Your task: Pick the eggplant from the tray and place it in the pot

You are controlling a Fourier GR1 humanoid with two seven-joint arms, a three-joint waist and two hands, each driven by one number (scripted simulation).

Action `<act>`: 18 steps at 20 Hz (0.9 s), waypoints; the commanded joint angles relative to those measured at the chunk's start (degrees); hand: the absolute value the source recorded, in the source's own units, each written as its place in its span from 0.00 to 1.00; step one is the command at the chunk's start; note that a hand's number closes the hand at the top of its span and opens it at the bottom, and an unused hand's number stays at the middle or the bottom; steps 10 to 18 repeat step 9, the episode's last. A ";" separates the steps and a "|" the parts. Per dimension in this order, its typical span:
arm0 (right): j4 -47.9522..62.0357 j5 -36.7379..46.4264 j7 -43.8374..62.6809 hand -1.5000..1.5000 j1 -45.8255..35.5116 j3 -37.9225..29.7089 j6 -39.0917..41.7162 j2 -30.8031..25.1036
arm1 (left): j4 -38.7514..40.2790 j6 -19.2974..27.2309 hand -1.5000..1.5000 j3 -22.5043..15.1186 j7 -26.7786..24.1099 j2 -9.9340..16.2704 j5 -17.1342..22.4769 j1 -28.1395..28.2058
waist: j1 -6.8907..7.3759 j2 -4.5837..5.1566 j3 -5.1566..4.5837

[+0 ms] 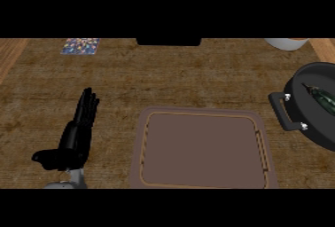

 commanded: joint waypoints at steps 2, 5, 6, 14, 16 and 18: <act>1.82 -3.03 -1.56 0.00 2.15 -2.37 0.43 -2.79 | -0.37 0.89 0.50 -1.10 0.00 -0.96 -1.09 0.13 | -0.05 -0.01 0.06; 2.94 -4.56 -0.36 0.00 3.19 -4.13 -0.78 -4.14 | -1.43 0.34 0.50 -0.58 -0.29 -0.37 -0.57 -0.39 | 0.27 0.13 0.17; 2.90 -5.24 -2.43 0.00 3.97 -4.61 0.03 -3.40 | 1.26 0.59 0.50 0.05 -2.10 -1.08 -0.16 0.07 | 0.09 0.21 0.17; 3.35 -6.60 -1.87 0.00 6.56 -5.75 1.15 -5.70 | 1.44 -0.12 0.50 0.68 -1.21 0.14 -0.08 -0.93 | -0.35 0.07 0.15; 3.35 -6.60 -1.87 0.00 6.56 -5.75 1.15 -5.70 | 1.44 -0.12 0.50 0.68 -1.21 0.14 -0.08 -0.93 | -0.35 0.07 0.15; 3.35 -6.60 -1.87 0.00 6.56 -5.75 1.15 -5.70 | 1.44 -0.12 0.50 0.68 -1.21 0.14 -0.08 -0.93 | -0.35 0.07 0.15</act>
